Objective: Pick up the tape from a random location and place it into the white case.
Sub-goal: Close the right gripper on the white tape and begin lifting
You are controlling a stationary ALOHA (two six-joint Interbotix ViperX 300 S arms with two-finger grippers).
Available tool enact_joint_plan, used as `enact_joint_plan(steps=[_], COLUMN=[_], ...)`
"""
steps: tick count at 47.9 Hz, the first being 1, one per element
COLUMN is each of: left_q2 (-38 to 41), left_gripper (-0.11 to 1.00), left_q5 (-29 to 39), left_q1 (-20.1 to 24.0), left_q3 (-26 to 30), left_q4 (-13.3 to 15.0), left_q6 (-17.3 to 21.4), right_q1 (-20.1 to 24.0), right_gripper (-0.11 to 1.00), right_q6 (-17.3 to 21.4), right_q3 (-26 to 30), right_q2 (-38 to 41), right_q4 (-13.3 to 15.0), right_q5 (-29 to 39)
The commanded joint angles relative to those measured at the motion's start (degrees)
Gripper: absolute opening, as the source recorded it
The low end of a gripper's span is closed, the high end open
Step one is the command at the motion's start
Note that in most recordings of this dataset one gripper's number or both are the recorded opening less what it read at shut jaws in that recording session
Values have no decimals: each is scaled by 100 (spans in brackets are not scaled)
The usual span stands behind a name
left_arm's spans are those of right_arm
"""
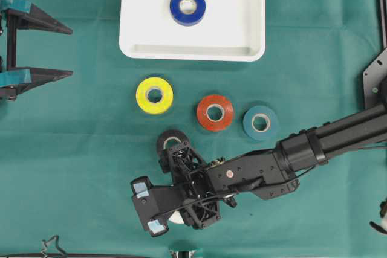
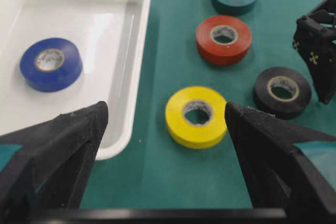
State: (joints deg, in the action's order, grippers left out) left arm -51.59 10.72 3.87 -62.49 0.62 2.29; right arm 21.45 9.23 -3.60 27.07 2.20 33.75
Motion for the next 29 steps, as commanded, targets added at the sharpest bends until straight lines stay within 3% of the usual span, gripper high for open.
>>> enact_joint_plan(steps=[1, 12, 24, 29], left_q2=[26, 26, 26, 26], left_gripper=[98, 98, 98, 98], left_q5=[-35, -35, -35, -35], left_q1=[-9, -9, -9, -9], left_q3=[62, 70, 70, 70], left_q4=[18, 9, 9, 18], left_q6=[0, 0, 0, 0], right_q1=[9, -35, -62, -62], right_gripper=[92, 88, 32, 30], right_q6=[-18, 9, -9, 0], right_q3=[53, 62, 79, 79], right_q2=[-123, -123, -123, -132], right_q4=[0, 88, 88, 70], right_q5=[-35, -44, -9, -9])
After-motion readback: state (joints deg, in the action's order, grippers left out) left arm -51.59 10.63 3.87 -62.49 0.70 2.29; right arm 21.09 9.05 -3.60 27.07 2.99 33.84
